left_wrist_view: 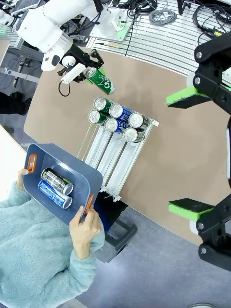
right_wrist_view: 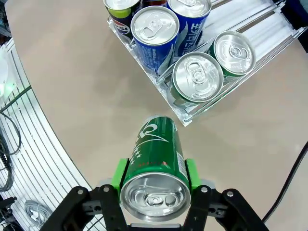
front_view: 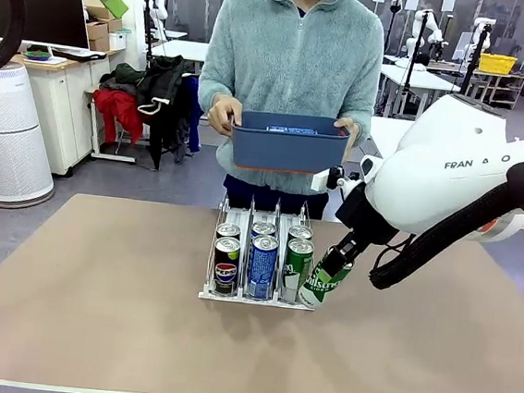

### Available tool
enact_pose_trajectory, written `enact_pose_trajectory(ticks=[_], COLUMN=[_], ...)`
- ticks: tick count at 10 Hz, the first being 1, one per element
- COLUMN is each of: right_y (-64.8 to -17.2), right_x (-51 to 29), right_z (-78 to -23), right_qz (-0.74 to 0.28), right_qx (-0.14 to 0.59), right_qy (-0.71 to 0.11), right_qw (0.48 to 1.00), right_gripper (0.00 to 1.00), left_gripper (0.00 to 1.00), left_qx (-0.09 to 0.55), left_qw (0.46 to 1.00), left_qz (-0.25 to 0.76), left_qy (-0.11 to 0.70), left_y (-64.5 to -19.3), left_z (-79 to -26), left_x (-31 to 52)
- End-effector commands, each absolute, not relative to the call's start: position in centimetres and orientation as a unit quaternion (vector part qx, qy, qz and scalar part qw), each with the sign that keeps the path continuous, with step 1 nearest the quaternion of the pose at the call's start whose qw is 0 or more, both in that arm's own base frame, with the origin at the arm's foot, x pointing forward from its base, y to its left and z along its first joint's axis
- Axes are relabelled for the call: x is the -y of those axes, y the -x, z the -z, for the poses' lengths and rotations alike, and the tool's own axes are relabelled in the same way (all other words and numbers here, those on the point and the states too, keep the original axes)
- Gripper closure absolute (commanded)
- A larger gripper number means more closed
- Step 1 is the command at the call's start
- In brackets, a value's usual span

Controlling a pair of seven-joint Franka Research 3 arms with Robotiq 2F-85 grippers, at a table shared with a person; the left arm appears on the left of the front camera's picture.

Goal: Fill the beverage cans into the dispenser.
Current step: Place the picked Sprite in the line of the Automatic Can Dispenser with the same cans.

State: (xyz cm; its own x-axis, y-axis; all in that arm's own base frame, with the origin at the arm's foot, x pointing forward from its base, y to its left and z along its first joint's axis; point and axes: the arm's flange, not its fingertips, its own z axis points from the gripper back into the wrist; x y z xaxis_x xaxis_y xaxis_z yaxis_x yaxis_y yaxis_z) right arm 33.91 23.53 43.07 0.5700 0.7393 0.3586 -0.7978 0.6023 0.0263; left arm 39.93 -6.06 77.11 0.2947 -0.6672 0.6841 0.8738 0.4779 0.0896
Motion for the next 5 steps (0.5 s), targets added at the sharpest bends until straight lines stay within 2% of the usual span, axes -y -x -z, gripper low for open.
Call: enact_pose_trajectory(ticks=[1, 5], right_y=[-33.1, -34.9], right_x=[-25.1, -26.6], right_z=[-41.8, -41.7], right_qz=[-0.431, -0.442], right_qx=[0.185, 0.204], right_qy=[-0.093, -0.095], right_qw=[0.878, 0.868], right_gripper=[0.42, 0.42], left_gripper=[0.0, 0.0], left_qx=[0.339, 0.339], left_qw=[0.791, 0.791], left_qz=[0.487, 0.487], left_qy=[0.153, 0.153], left_y=[-39.8, -39.8], left_z=[-77.1, -77.1], left_x=[6.0, 6.0])
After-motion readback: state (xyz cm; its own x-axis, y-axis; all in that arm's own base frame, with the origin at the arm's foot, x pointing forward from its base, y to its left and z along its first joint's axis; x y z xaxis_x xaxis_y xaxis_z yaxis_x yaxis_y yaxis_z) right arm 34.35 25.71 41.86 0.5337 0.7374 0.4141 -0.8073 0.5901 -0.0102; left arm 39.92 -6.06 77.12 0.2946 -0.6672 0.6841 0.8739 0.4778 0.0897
